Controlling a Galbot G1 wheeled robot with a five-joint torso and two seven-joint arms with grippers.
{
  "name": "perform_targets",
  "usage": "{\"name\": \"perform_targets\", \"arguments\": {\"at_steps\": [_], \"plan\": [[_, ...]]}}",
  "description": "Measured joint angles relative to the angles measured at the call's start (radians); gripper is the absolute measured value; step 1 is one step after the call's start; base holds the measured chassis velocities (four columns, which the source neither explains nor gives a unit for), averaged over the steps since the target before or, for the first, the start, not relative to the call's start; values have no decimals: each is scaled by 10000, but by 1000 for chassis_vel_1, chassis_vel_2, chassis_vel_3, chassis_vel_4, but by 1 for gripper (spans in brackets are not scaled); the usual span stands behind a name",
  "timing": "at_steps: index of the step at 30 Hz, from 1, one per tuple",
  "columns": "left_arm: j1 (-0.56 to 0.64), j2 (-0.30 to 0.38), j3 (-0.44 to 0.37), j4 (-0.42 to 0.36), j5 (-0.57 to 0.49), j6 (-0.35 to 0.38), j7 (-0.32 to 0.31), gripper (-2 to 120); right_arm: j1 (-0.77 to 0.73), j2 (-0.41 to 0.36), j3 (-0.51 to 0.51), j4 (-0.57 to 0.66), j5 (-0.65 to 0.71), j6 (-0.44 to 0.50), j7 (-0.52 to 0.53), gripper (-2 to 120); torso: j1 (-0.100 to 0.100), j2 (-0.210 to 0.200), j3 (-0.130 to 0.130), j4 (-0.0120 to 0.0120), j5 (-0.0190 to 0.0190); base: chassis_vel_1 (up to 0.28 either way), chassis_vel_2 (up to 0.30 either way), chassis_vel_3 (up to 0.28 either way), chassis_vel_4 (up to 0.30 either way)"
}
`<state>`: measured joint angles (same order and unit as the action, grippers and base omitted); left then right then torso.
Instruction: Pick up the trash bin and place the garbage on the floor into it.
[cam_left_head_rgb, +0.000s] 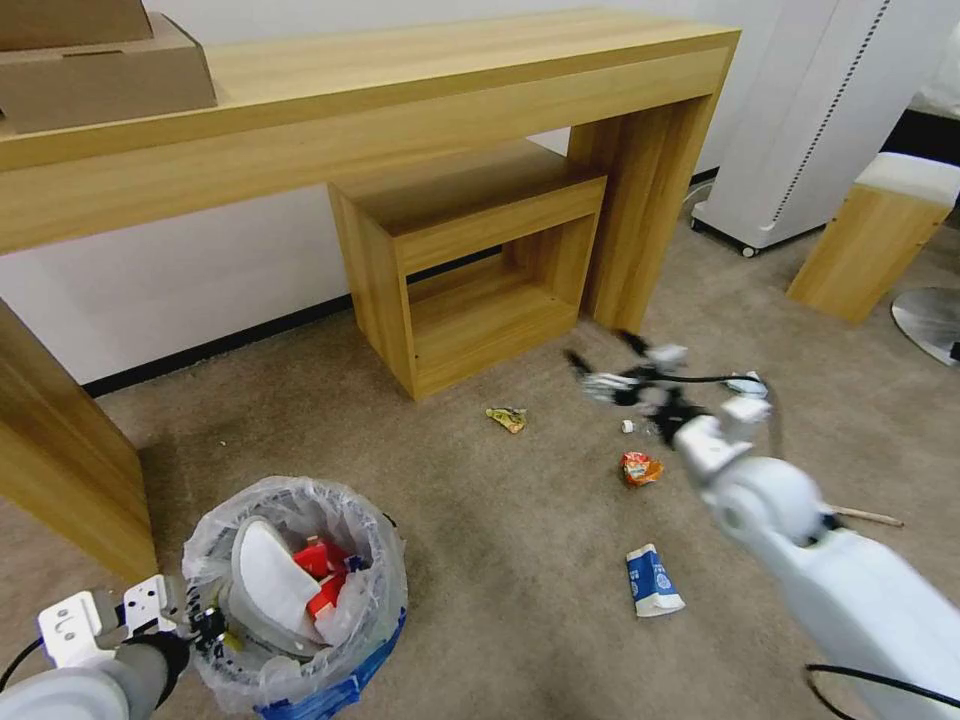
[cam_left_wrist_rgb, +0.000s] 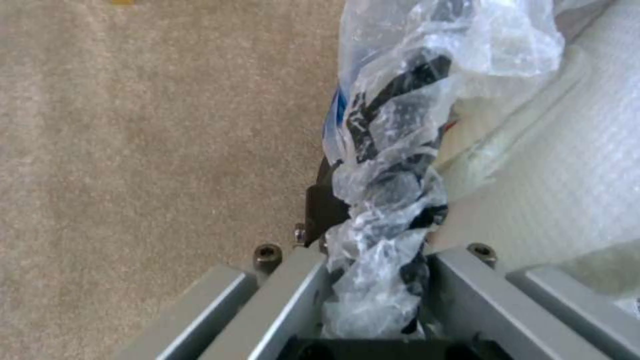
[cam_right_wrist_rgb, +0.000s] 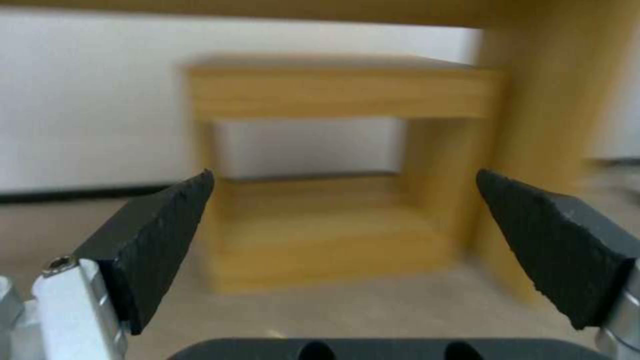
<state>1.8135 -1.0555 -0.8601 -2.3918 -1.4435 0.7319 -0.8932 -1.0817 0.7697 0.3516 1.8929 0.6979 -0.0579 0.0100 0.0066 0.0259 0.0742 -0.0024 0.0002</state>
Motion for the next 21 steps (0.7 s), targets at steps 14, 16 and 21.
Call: {"name": "perform_targets", "arguments": {"at_steps": [14,16,21], "plan": [[-315,364,348,114,-4,37,323,0,-3816,-808,3748,230,-1333,-384,1170,100,0,0,0,1,-3,0,0,0,0],[-357,434,414,114,5,40,375,0,-4061,-746,3772,-266,-1474,-164,1062,100,0,0,0,1,2,0,0,0,0],[-401,599,395,84,-72,41,418,0,-4224,-558,3418,-1305,-1687,570,457,100,0,0,1,2,3,0,0,0,0]]}}
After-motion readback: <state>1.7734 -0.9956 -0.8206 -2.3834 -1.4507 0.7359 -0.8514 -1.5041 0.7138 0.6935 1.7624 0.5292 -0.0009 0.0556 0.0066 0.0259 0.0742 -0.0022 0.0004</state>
